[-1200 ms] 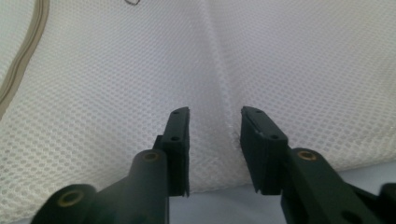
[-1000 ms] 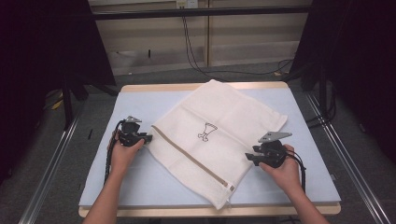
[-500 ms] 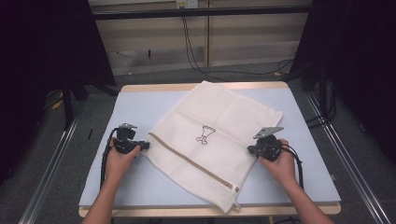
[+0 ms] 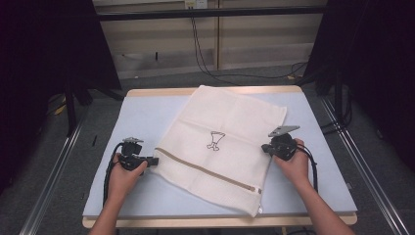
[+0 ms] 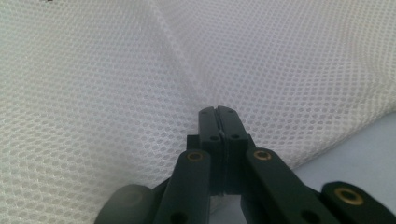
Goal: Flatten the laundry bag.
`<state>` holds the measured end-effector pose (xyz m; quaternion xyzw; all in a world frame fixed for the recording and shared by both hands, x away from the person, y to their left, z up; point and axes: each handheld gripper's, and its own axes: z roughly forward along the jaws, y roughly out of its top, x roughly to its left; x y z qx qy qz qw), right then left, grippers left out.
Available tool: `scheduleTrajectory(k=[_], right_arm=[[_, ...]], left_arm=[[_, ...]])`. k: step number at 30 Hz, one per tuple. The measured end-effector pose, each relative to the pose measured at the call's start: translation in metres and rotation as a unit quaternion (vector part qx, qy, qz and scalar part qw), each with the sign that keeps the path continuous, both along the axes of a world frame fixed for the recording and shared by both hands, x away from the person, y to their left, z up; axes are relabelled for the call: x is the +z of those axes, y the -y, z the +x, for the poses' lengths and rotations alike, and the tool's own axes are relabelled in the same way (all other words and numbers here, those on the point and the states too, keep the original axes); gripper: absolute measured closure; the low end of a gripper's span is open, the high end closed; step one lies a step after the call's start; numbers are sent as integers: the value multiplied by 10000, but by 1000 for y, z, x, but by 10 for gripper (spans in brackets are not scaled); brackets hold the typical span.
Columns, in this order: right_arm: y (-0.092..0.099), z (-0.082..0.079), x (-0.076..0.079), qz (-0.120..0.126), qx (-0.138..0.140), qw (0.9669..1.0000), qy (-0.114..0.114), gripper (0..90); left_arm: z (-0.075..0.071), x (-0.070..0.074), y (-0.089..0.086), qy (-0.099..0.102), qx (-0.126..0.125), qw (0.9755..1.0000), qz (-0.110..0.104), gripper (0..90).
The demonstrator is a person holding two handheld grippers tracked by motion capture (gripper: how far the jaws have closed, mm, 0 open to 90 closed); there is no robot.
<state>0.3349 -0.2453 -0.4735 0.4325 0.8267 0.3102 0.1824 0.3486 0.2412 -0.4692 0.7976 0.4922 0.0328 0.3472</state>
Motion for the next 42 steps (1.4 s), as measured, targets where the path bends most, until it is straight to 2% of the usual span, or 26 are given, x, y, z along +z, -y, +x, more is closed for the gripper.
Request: scheduleTrajectory(k=[2, 3, 5, 11, 14, 16, 18, 19, 20, 21, 22, 23, 24, 25, 26, 27, 28, 29, 30, 32, 35, 36, 37, 39, 41, 42], right_arm=[[1, 1, 0, 25, 5, 10000, 48, 900], [4, 1, 0, 73, -57, 10000, 14, 900], [6, 2, 0, 111, -81, 9999, 59, 900], [9, 5, -1, 106, -191, 9996, 150, 900], [10, 6, -3, 87, -276, 9993, 233, 894], [11, 6, -3, 168, -383, 9989, 232, 874], [12, 5, -3, 226, -436, 9985, 227, 853], [12, 3, -1, 283, -537, 9979, 216, 800], [11, 1, 1, 303, -565, 9976, 248, 775], [11, 1, 1, 303, -565, 9976, 248, 775], [11, -1, 2, 329, -571, 9975, 241, 747], [11, -5, 4, 333, -687, 9968, 224, 669], [11, -5, 4, 333, -687, 9968, 224, 669], [12, -7, 4, 402, -685, 9967, 177, 657], [11, -9, 3, 439, -714, 9964, 119, 643], [11, -11, 3, 431, -732, 9963, 105, 621], [11, -11, 3, 431, -732, 9963, 105, 621], [11, -13, 1, 444, -726, 9964, 54, 580], [10, -14, 1, 405, -813, 9959, -26, 557], [9, -16, 0, 405, -806, 9959, -77, 509], [9, -19, 0, 418, -846, 9954, -157, 470], [9, -19, 0, 418, -846, 9954, -157, 470], [9, -23, 1, 399, -858, 9953, -205, 460], [10, -27, 0, 372, -846, 9954, -264, 456], [10, -31, 0, 379, -858, 9950, -352, 460], [10, -31, 0, 310, -894, 9947, -394, 457]], left_arm=[[-2, 1, 1, -66, -73, 9999, -20, 820], [-5, 4, 4, -68, -129, 9999, 72, 819], [-8, 5, 5, -42, -121, 9999, 56, 819], [-18, 6, 10, -209, -220, 9995, -82, 815], [-25, 5, 17, -294, -310, 9991, 3, 806], [-24, 7, 18, -277, -394, 9988, 90, 796], [-23, 8, 18, -268, -381, 9989, 81, 746], [-22, 8, 18, -222, -351, 9991, 79, 685], [-21, 9, 17, -82, -329, 9993, 139, 632], [-21, 9, 17, -82, -329, 9993, 139, 609], [-20, 10, 16, -94, -316, 9994, 47, 609], [-15, 13, 12, -80, -448, 9989, -131, 532], [-15, 13, 12, -80, -448, 9989, -131, 482], [-13, 16, 10, -28, -438, 9989, -168, 452], [-9, 19, 8, 178, -347, 9989, -276, 423], [-7, 20, 8, 225, -265, 9984, -450, 374], [-7, 20, 8, 225, -265, 9984, -450, 333], [-4, 22, 6, 293, -221, 9980, -516, 311], [2, 20, 8, 450, -156, 9978, -471, 315], [5, 18, 10, 410, -84, 9979, -500, 321], [22, 6, 15, 422, 12, 9983, -406, 341], [22, 6, 15, 422, 12, 9983, -406, 341], [29, 1, 16, 489, 6, 9986, -224, 343], [32, -2, 17, 424, 33, 9986, -303, 373], [36, -9, 21, 376, -75, 9989, -273, 391], [36, -9, 23, 406, -49, 9988, -276, 402]])
